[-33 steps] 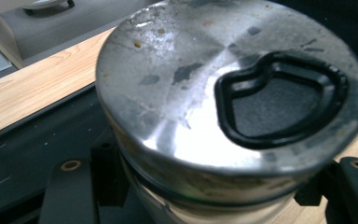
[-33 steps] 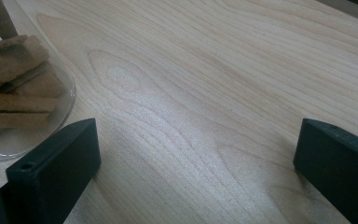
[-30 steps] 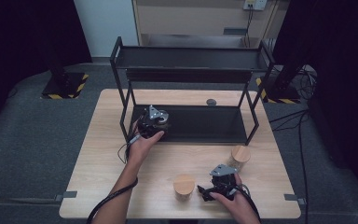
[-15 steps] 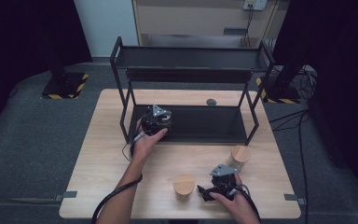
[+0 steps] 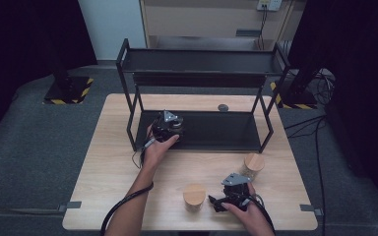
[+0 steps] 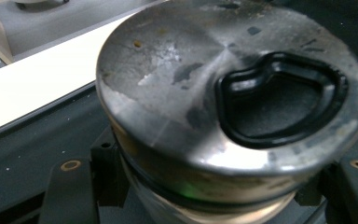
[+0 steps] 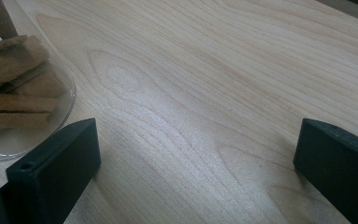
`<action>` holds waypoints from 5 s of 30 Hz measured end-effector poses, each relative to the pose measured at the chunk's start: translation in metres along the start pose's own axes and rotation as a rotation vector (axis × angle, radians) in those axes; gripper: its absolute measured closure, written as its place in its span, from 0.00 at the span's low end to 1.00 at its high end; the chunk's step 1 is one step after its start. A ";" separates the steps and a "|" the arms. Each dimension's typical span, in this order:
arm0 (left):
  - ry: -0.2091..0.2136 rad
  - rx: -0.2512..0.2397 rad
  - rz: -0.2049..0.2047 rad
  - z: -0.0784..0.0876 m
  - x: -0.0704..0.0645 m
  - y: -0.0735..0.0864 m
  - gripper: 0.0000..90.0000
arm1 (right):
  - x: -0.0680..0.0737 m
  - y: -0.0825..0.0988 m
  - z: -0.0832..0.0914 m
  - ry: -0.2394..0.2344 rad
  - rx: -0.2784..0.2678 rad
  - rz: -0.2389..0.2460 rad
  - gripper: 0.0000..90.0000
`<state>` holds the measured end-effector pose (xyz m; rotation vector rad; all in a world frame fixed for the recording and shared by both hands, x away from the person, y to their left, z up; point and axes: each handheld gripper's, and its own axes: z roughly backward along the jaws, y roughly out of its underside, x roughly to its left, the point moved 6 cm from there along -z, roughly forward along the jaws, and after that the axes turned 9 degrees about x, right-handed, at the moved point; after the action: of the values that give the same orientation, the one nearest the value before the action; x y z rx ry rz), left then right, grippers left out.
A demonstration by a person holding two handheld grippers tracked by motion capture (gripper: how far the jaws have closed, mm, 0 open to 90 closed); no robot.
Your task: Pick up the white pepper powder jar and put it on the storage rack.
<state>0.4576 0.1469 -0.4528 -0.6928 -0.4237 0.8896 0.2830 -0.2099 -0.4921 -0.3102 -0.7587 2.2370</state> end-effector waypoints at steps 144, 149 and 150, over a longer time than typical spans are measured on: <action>0.040 -0.001 0.016 0.112 -0.030 0.088 0.06 | 0.002 0.000 0.000 0.010 0.002 -0.013 0.00; 0.035 0.004 0.038 0.118 -0.027 0.099 0.06 | 0.002 0.000 0.000 0.010 0.002 -0.013 0.00; 0.034 0.002 0.045 0.119 -0.026 0.102 0.06 | 0.002 0.000 0.000 0.010 0.002 -0.013 0.00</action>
<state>0.3143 0.2145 -0.4413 -0.7165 -0.3780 0.9194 0.2811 -0.2085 -0.4918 -0.3141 -0.7517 2.2220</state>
